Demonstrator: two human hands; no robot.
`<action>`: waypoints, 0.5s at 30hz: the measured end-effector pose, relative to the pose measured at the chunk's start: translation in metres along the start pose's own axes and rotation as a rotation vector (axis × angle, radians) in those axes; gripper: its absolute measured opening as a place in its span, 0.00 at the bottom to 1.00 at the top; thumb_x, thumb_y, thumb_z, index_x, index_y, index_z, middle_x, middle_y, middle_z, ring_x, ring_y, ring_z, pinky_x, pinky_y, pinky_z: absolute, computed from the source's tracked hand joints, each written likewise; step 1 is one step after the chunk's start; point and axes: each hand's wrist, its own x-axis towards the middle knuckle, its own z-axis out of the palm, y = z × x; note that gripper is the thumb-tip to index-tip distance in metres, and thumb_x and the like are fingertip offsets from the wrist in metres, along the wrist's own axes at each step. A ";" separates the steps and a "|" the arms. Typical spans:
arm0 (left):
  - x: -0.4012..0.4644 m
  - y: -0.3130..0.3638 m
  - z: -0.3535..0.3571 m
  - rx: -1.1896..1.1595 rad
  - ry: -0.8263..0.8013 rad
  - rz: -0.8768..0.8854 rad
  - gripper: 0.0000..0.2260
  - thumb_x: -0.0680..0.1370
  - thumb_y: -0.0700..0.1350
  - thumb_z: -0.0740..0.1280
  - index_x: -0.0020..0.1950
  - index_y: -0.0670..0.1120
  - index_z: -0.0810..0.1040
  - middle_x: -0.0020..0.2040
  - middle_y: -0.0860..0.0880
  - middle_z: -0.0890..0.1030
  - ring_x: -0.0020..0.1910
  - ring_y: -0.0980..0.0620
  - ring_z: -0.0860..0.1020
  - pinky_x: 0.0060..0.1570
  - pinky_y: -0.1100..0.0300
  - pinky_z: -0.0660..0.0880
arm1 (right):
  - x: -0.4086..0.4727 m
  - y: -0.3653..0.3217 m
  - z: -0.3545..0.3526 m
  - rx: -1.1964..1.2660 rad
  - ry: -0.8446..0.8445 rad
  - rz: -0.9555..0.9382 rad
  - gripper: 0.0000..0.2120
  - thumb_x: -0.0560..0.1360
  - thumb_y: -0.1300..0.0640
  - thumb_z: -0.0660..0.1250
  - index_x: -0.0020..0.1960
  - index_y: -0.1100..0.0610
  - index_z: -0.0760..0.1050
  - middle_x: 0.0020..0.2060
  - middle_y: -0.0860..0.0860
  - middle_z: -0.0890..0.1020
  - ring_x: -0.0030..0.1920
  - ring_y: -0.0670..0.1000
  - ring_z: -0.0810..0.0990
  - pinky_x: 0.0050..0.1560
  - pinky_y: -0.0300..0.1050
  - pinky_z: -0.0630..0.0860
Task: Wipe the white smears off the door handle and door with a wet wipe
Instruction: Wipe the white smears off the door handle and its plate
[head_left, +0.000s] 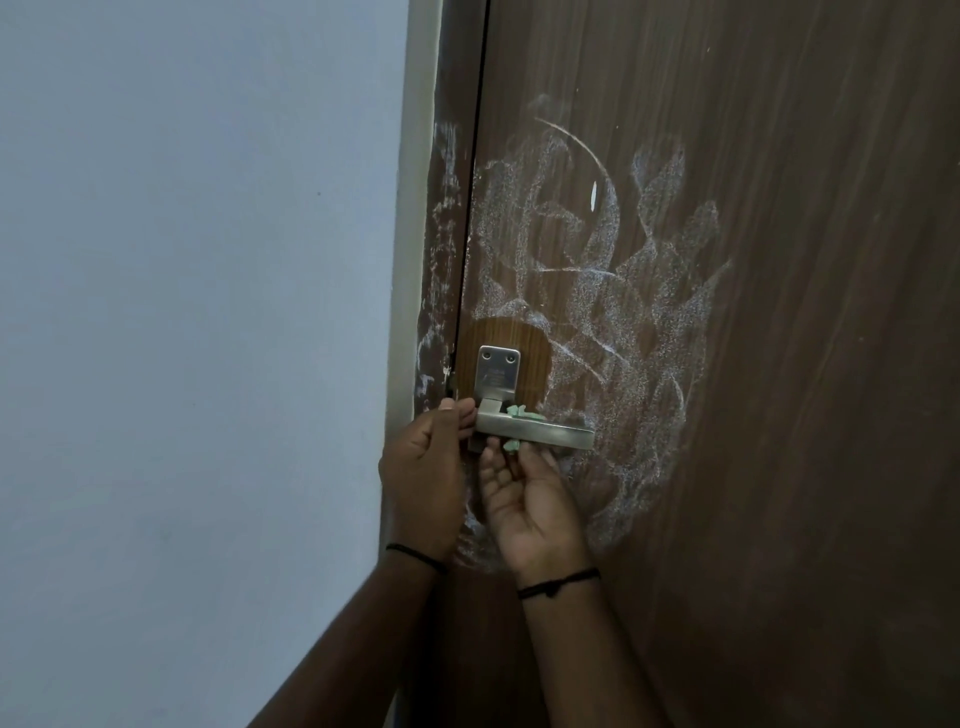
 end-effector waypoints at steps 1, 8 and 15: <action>0.000 -0.001 0.000 0.006 -0.002 -0.004 0.12 0.83 0.48 0.62 0.50 0.51 0.85 0.44 0.54 0.87 0.46 0.55 0.85 0.45 0.67 0.79 | 0.002 -0.002 0.001 -0.019 0.007 -0.009 0.08 0.82 0.65 0.59 0.53 0.60 0.78 0.38 0.56 0.84 0.38 0.50 0.82 0.34 0.39 0.82; 0.002 -0.002 -0.002 0.012 -0.006 -0.015 0.11 0.82 0.48 0.63 0.50 0.51 0.85 0.46 0.52 0.87 0.48 0.53 0.85 0.50 0.57 0.81 | -0.006 -0.032 -0.027 0.042 -0.028 -0.093 0.07 0.80 0.66 0.60 0.49 0.62 0.76 0.38 0.57 0.83 0.35 0.49 0.84 0.35 0.39 0.82; -0.012 0.014 0.004 0.176 -0.026 0.086 0.10 0.83 0.45 0.62 0.54 0.50 0.84 0.49 0.51 0.85 0.51 0.55 0.82 0.52 0.55 0.80 | -0.017 -0.046 -0.034 0.064 0.029 -0.265 0.09 0.81 0.65 0.60 0.58 0.60 0.76 0.45 0.55 0.82 0.40 0.48 0.81 0.38 0.38 0.82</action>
